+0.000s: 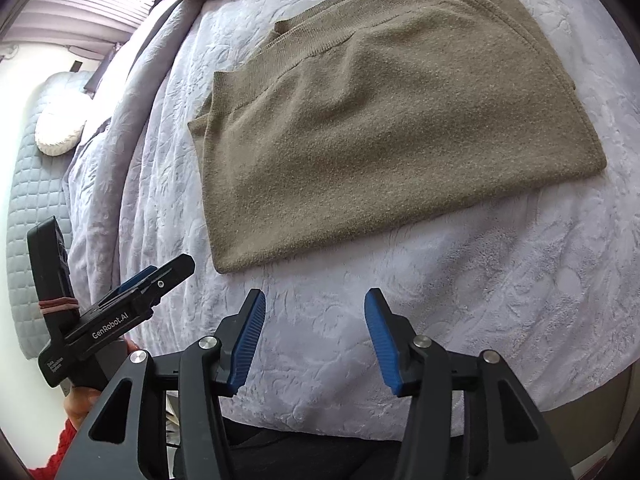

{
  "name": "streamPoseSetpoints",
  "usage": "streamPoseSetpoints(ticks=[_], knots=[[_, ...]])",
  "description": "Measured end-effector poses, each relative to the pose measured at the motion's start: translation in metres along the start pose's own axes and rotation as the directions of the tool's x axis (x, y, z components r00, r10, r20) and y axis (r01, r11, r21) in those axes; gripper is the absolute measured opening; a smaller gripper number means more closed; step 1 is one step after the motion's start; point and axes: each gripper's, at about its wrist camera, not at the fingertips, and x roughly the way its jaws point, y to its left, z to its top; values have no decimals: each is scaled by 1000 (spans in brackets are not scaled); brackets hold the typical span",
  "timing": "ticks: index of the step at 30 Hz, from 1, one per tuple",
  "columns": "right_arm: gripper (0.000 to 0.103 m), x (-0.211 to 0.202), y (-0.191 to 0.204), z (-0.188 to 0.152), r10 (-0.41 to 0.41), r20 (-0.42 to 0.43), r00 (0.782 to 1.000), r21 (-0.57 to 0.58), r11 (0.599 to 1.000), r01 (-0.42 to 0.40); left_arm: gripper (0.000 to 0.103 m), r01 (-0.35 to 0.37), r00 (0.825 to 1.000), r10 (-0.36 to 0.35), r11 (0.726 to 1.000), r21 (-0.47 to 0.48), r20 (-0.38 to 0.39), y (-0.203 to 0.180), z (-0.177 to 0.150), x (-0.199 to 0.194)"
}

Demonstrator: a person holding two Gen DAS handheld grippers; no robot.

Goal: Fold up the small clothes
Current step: 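Move both open tools to the side edge of the folded sweater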

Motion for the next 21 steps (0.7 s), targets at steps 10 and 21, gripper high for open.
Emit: streamPoseSetpoints(ticks=[10,21], knots=[[56,14,8,-23,-5,-6,1000,26,1000,5,101,100,994,-97,992,-72,41,24,-1,-11],[56,57,4,-41,77,-62,995,124,990,-69,101,16,999,-16,1000,-23,29,35,2,2]])
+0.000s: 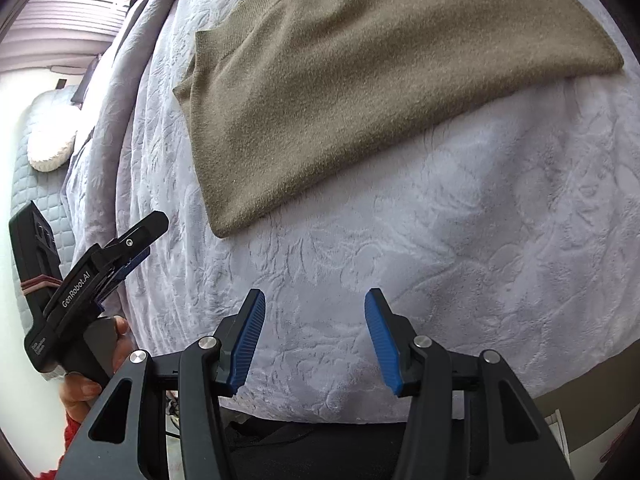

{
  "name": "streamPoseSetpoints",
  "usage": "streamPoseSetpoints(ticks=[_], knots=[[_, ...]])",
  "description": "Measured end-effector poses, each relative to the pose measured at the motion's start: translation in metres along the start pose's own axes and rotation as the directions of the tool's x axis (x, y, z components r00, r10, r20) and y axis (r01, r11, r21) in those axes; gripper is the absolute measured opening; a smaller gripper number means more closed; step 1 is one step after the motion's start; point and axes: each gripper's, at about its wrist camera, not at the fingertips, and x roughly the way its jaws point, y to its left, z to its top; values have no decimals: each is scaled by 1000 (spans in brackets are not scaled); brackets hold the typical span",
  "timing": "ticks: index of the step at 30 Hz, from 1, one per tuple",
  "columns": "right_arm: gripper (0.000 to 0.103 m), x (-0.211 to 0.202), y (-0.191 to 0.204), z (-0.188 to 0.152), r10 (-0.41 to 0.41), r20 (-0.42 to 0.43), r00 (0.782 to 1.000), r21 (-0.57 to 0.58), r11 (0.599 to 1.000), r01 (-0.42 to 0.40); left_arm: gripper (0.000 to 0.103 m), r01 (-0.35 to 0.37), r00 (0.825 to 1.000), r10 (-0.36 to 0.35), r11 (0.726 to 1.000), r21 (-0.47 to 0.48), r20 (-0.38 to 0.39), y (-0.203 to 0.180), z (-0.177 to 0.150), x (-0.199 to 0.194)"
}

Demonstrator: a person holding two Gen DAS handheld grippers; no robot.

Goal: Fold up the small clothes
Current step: 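Move both open tools to the side edge of the folded sweater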

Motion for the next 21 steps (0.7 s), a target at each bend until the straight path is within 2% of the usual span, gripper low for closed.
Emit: streamPoseSetpoints(ticks=[5,12,21], knots=[[56,23,-5,14,117,-12,993,44,992,-116,101,21,999,-24,997,-68,-49,12,2,15],[58,56,-19,45,319,44,947,177,930,-321,101,-10,998,2,993,-121,-66,18,-5,21],[58,78,-32,62,441,102,892,267,851,-452,101,-21,997,10,990,-140,-82,29,-2,27]])
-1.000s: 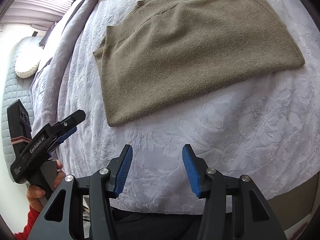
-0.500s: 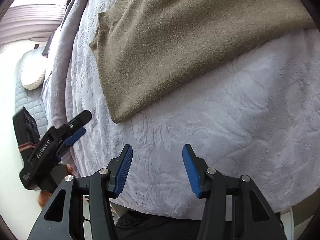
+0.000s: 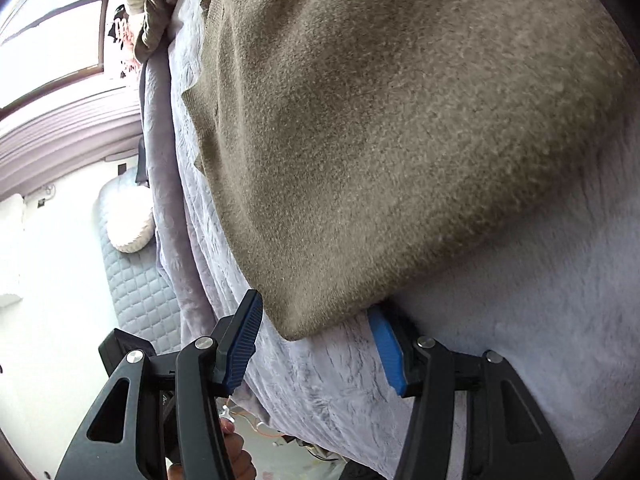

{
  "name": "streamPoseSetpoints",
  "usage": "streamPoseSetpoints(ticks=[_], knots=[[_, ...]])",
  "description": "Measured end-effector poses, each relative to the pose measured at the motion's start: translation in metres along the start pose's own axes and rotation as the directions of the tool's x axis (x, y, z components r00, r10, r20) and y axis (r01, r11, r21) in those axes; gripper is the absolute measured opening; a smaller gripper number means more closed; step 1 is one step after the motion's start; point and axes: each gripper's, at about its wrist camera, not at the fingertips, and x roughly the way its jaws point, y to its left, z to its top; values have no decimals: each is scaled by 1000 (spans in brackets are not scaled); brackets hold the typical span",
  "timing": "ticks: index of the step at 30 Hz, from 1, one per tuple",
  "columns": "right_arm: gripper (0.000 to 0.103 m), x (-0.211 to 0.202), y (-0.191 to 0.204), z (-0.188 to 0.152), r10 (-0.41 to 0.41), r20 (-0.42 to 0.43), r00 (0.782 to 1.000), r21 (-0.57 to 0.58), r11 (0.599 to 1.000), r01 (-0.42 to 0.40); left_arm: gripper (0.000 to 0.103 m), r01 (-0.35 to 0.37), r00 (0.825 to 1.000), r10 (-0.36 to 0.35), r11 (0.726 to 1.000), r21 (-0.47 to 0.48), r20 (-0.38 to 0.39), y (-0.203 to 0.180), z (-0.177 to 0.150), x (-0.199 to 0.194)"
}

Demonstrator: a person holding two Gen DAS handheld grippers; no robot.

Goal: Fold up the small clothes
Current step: 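Move both open tools to the side edge of the folded sweater, then grasp the sweater side edge with the left and right grippers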

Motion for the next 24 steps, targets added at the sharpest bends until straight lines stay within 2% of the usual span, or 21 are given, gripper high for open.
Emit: streamPoseSetpoints(ticks=[5,9,15,16,17,18,21,24], knots=[[60,4,0,4,55,40,998,29,998,-56,101,4,1000,-4,1000,-6,14,6,6,0],[61,10,-1,2,114,67,991,59,991,-118,101,68,998,-67,997,-43,14,18,14,-2],[60,20,-3,6,168,64,984,99,980,-174,101,213,977,-214,974,-77,0,34,30,-3],[57,21,-5,7,174,58,983,121,976,-180,101,239,971,-240,968,-78,-3,34,32,-3],[36,22,-6,8,190,50,981,146,970,-195,101,262,965,-263,962,-82,-7,32,33,-1],[8,22,-8,9,203,43,978,165,964,-207,101,288,957,-290,954,-86,-12,31,36,1],[8,12,1,12,288,38,957,141,947,-290,101,381,922,-386,918,-105,-25,26,47,9],[8,-1,20,15,314,20,949,60,947,-315,101,492,865,-500,861,-133,-36,16,61,19]])
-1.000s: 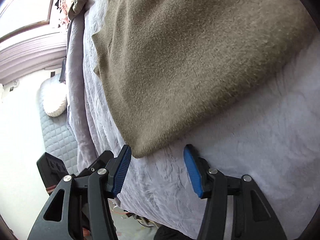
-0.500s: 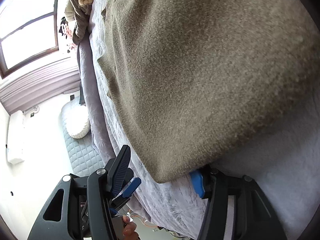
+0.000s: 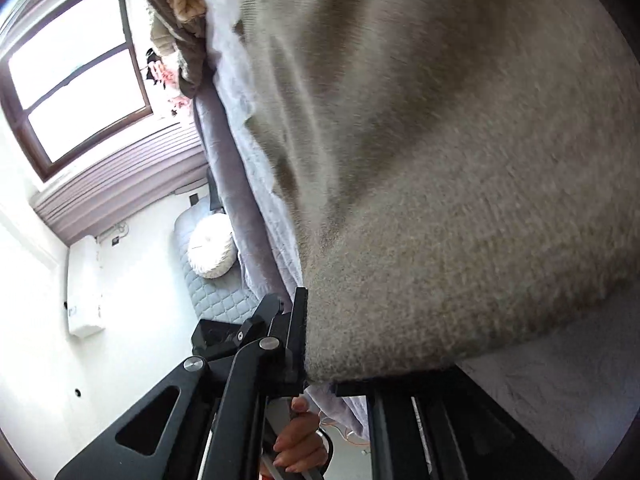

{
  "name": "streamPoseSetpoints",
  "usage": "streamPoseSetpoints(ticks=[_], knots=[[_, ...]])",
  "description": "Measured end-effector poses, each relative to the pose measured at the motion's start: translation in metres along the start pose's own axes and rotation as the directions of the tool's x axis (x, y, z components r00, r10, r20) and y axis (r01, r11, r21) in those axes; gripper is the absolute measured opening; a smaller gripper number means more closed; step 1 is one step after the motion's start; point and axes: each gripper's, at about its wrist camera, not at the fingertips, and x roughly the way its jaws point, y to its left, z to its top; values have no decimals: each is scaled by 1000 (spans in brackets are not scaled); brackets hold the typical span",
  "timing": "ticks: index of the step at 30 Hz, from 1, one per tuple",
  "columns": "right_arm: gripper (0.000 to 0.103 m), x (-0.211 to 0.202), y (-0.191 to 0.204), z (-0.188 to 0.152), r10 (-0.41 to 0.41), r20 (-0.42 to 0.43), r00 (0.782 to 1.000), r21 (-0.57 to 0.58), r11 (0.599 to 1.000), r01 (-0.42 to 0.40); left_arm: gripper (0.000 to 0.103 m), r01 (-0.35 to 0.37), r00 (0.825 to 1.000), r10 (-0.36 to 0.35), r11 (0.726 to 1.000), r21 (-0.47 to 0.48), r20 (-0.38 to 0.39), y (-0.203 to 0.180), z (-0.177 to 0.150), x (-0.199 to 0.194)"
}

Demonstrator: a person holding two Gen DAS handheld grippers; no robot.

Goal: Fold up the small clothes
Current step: 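Grasp the sweater side edge with the left and right grippers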

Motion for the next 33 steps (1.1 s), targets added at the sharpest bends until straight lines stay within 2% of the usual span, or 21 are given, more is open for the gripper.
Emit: streamPoseSetpoints(ticks=[3,8,10,11,12,14,16,17,19,21,23,24,26,27,28,30,33], knots=[[8,-3,22,2,-1,-16,1000,-79,997,0,101,86,996,-86,996,10,-21,-11,18,15],[8,-4,36,2,-27,-45,999,-149,989,20,101,157,986,-154,986,51,-61,-40,46,43],[8,-2,35,2,-66,-66,996,-170,984,54,98,150,987,-143,984,97,-78,-55,49,51],[8,-1,35,1,-103,-83,991,-186,979,86,89,130,989,-120,983,127,-81,-63,48,54],[12,0,36,1,-156,-113,981,-212,969,130,87,89,993,-76,983,161,-85,-70,47,58],[15,1,36,-9,-294,-176,940,-281,930,238,84,27,996,-9,978,207,-89,-76,45,64],[24,-1,48,-19,-457,-185,870,-410,840,354,81,-10,995,32,976,220,-97,-74,43,67],[26,-7,58,-22,-509,-146,848,-482,785,388,81,-18,994,41,975,219,-102,-71,41,68],[26,-23,77,-18,-556,-38,830,-566,697,441,81,-29,993,53,976,216,-104,-67,39,68],[22,-36,90,1,-581,80,810,-578,635,513,79,-42,994,64,974,222,-93,-68,38,68],[16,-45,93,27,-591,155,791,-553,612,566,55,-105,990,124,965,241,-67,-68,35,68],[15,-49,87,38,-611,185,770,-538,593,599,48,-143,985,163,958,248,-61,-68,35,69],[15,-41,73,67,-671,178,720,-500,569,653,35,-150,984,167,962,227,-60,-66,36,70],[8,-35,59,80,-693,133,708,-475,582,660,30,-148,985,162,965,215,-53,-64,36,68],[8,-33,45,90,-681,98,726,-462,615,639,24,-150,986,162,967,208,-43,-61,37,65],[5,-38,35,97,-638,88,765,-445,662,603,20,-148,987,156,969,197,-26,-61,35,60],[5,-48,36,97,-601,85,795,-442,692,571,18,-152,988,152,967,204,16,-67,30,49]])
